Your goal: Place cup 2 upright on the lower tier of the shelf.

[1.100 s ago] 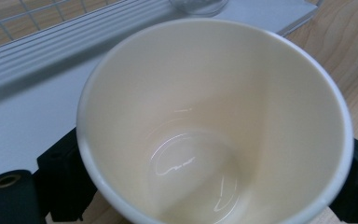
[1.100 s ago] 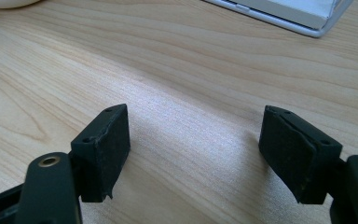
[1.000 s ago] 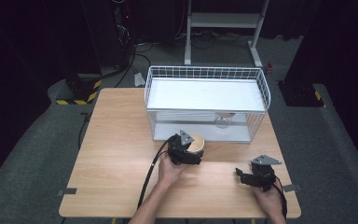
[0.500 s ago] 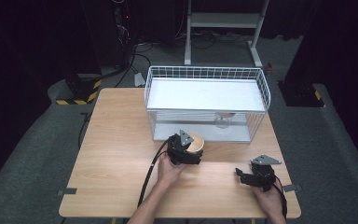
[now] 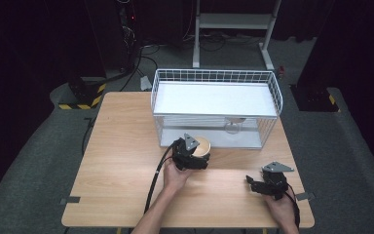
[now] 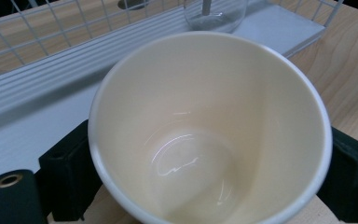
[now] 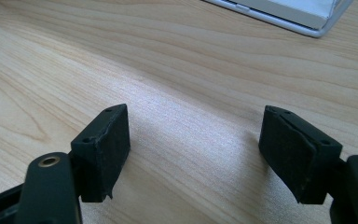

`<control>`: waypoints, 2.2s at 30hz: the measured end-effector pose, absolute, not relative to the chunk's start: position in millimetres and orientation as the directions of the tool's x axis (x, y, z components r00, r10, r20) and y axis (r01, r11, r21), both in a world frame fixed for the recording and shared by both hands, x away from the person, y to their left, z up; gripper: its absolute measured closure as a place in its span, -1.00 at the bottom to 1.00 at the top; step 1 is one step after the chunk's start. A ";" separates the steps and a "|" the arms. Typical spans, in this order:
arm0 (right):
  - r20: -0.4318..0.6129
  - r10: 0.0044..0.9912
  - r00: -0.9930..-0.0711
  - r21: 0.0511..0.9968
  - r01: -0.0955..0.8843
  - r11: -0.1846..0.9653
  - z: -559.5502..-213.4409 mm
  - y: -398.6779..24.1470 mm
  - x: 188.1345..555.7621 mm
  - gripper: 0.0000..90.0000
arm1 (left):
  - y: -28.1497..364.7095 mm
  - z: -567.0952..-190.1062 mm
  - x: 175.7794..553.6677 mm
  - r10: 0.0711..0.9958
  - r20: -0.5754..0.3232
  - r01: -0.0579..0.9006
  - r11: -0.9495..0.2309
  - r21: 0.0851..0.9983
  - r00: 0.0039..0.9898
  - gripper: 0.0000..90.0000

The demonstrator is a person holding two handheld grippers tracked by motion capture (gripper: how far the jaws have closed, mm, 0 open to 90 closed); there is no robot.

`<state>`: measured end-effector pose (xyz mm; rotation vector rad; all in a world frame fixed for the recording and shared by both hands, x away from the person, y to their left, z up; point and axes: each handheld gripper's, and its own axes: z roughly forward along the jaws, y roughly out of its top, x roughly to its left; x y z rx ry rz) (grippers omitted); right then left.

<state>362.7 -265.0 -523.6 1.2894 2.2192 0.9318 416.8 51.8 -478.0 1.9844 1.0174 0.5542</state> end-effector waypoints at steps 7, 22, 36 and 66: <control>-0.016 0.872 -0.489 0.721 0.599 0.350 -523.6 -265.0 362.7 -0.45 | 58.6 -470.4 426.0 0.842 0.007 0.470 -0.307 0.828 0.540 -0.78; -0.016 0.872 -0.489 0.720 0.599 0.350 -523.6 -265.0 362.7 -0.45 | 64.9 -466.8 447.0 0.881 0.000 0.491 -0.264 0.830 0.474 -0.78; -0.016 0.872 -0.489 0.720 0.599 0.350 -523.6 -265.0 362.7 -0.45 | 62.4 -470.7 461.4 0.903 0.000 0.491 -0.234 0.839 0.430 -0.78; -0.017 0.872 -0.489 0.721 0.599 0.350 -523.6 -265.0 362.7 -0.45 | 68.8 -473.8 469.8 0.900 -0.007 0.492 -0.232 0.839 0.437 -0.90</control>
